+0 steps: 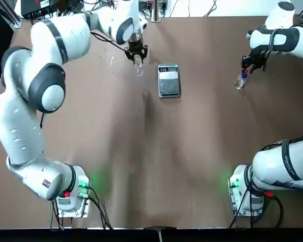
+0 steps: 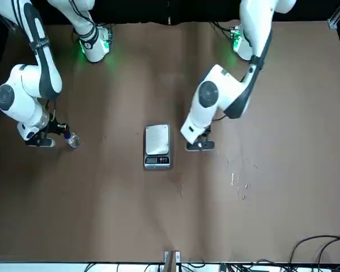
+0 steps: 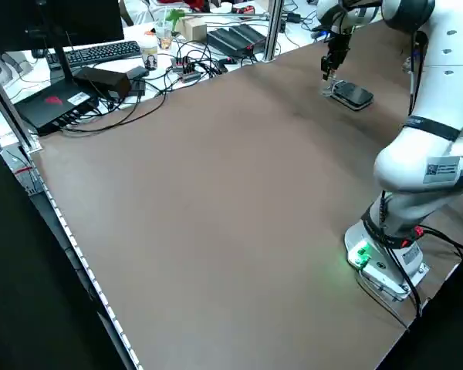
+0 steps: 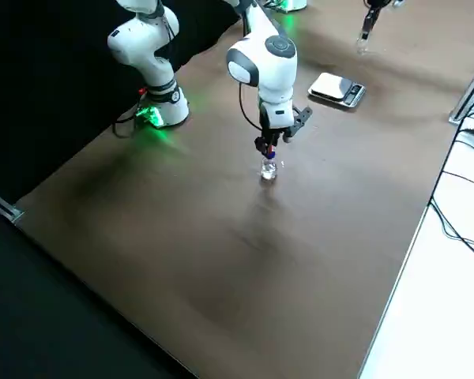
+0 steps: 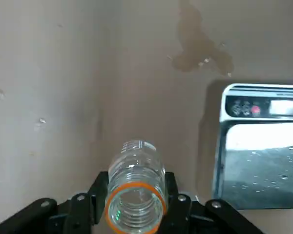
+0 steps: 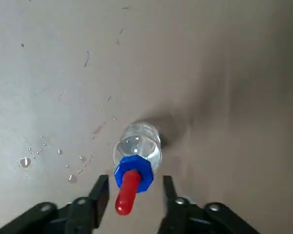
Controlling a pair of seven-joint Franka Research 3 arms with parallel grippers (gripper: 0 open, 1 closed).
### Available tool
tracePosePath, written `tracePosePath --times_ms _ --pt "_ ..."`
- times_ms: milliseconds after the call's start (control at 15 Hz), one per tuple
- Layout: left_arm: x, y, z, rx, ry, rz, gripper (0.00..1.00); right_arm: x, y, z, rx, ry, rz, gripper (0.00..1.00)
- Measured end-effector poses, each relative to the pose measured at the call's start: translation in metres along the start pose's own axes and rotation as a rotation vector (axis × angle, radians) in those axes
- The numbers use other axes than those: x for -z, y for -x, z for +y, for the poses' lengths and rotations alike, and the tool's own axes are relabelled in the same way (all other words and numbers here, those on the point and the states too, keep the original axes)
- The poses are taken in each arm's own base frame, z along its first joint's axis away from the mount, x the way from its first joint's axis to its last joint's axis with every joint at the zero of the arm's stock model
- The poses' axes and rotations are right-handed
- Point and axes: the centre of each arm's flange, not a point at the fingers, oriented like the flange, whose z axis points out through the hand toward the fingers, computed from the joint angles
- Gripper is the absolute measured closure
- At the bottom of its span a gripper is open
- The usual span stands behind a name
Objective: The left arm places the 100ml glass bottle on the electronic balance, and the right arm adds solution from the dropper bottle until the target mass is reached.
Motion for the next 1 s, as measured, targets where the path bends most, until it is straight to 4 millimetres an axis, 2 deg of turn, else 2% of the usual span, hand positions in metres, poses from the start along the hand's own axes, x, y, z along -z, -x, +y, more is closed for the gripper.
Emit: tracePosePath --times_ms 67,133,200,467,733,1000 --pt "-0.009 0.009 0.027 0.011 0.007 -0.003 0.49 -0.001 0.002 0.0 0.0 -0.001 -0.017 0.6" --pt "-0.012 0.014 0.041 0.015 0.012 -0.002 0.49 -0.002 0.003 0.0 0.0 -0.002 -0.027 0.6" --pt "-0.015 0.021 0.054 0.018 0.014 -0.002 0.49 -0.002 0.004 0.0 0.0 -0.002 -0.034 0.65" --pt "-0.029 0.051 0.1 0.011 0.016 -0.005 0.49 -0.001 0.004 -0.001 0.001 -0.002 -0.037 0.67" --pt "-0.035 0.06 0.126 0.001 0.042 0.01 0.49 0.0 0.004 -0.001 0.002 -0.002 -0.038 0.69" --pt "-0.044 0.065 0.138 -0.011 0.065 0.026 0.49 0.003 0.004 -0.001 0.002 -0.002 -0.035 0.72"
